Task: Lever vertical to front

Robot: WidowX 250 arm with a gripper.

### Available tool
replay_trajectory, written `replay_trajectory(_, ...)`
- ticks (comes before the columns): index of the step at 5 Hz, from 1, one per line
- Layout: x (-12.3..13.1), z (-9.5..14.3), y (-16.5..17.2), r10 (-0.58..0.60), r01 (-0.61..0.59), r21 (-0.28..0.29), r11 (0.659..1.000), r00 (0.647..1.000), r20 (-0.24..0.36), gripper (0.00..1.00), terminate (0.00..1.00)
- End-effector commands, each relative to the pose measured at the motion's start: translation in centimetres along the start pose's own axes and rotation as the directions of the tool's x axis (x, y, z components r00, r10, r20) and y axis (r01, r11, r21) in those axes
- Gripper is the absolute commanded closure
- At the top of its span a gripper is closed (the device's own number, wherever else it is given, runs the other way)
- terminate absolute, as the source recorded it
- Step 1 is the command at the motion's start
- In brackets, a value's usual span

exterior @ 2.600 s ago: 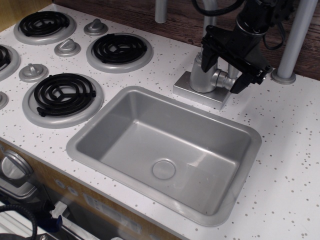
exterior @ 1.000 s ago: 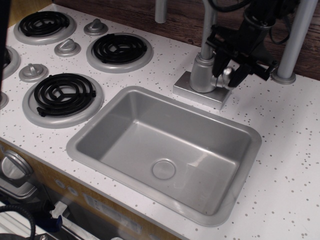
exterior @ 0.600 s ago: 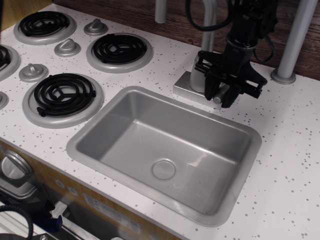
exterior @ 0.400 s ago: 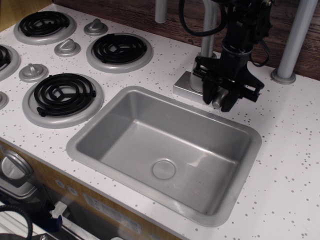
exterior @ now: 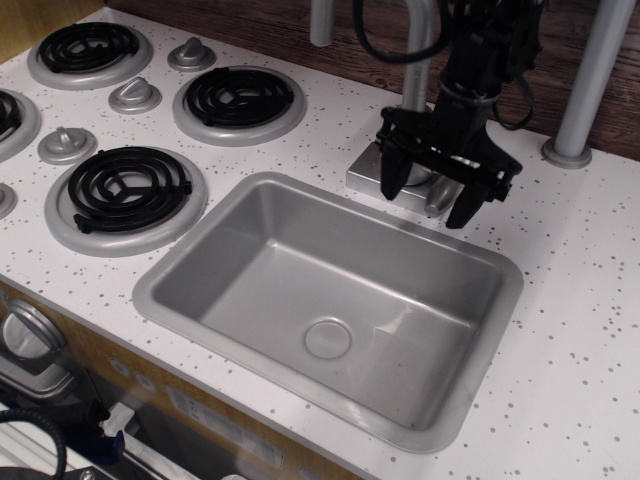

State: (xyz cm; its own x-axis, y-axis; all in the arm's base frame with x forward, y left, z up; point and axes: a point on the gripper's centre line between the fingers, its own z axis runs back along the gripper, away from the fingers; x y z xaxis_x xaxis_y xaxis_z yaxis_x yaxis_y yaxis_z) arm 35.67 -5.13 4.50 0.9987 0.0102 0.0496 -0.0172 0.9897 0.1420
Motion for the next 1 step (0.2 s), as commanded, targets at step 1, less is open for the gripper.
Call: replay_trajectory(1,-0.58,3.67,0.01,0.032,-0.032,-0.001,0.999,0.994,0.104,0.00,1.00)
